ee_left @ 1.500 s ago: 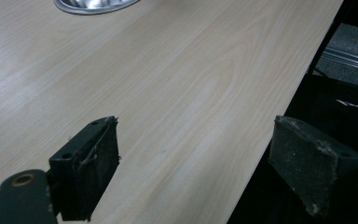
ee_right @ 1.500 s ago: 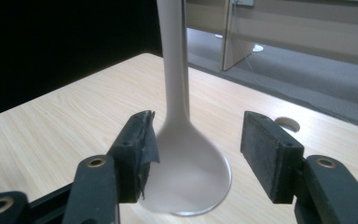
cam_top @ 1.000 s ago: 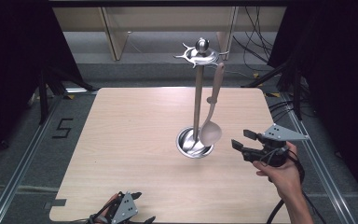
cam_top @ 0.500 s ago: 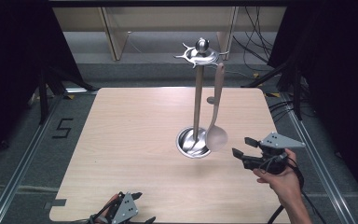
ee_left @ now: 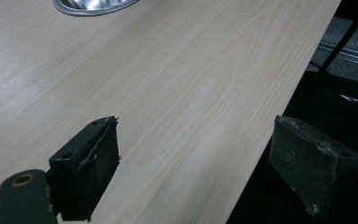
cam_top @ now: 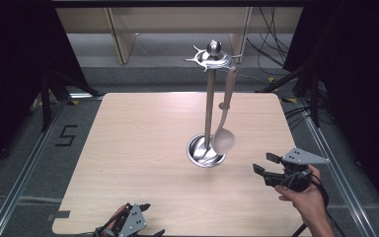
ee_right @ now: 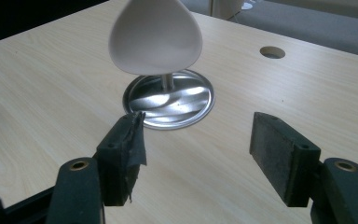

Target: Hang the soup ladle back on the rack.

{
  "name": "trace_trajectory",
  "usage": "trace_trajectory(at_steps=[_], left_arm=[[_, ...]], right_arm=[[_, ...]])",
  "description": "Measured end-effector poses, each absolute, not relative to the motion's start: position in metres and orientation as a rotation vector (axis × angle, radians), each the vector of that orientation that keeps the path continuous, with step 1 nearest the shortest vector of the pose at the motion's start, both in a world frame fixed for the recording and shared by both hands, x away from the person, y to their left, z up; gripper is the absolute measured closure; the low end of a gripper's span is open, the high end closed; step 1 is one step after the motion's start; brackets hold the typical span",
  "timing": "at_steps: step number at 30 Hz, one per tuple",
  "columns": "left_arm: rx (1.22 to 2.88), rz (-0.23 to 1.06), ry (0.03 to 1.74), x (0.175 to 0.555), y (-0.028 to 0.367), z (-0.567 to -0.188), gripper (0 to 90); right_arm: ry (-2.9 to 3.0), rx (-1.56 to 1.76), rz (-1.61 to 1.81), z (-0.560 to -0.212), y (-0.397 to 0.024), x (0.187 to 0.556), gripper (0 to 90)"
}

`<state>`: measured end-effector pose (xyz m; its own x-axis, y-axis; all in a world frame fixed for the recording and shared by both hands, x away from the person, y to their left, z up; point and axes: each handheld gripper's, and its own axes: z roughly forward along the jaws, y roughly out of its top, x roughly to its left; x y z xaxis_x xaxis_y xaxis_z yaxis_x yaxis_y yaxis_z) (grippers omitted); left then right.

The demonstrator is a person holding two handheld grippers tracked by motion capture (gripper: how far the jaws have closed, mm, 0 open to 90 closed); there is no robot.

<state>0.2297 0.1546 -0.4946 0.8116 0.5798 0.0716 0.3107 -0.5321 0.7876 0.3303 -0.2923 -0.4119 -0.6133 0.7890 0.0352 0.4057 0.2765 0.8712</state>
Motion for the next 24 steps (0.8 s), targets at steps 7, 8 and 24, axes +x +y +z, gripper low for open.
trace_trajectory(at_steps=[7,8,24], left_arm=[[2.168,0.420,0.654,0.230,0.155,-0.494,15.0],[2.166,0.418,0.653,0.230,0.155,-0.494,15.0],[2.146,0.417,0.659,0.228,0.153,-0.494,15.0]], right_arm=[[2.153,1.079,1.276,-0.415,-0.293,0.327,35.9],[2.160,1.082,1.259,-0.417,-0.293,0.325,35.6],[2.201,1.105,1.213,-0.429,-0.294,0.317,34.2]])
